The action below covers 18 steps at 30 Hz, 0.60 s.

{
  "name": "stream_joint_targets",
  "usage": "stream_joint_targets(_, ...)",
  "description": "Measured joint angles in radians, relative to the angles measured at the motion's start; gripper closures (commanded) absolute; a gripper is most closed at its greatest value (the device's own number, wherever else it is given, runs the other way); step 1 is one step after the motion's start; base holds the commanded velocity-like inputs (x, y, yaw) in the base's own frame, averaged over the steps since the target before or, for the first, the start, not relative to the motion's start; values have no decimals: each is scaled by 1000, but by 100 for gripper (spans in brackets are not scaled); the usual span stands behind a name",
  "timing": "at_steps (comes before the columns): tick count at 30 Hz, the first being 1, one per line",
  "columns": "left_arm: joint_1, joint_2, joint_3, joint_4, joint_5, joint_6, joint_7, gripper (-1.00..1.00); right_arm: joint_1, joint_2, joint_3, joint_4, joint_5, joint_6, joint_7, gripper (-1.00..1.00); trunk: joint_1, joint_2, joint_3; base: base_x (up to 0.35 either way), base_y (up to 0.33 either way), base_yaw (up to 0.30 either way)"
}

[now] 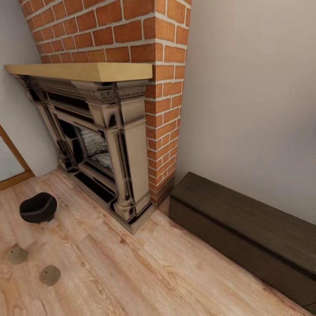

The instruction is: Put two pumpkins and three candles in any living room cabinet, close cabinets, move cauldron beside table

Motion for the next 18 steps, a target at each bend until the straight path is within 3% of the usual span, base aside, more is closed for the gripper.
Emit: stream_joint_targets(18, 0, 0, 0, -6, 1, 0, 0, -100, 0, 0, 0, 0, 1, -1, 0, -100, 0, 0, 17, 30, 0, -272)
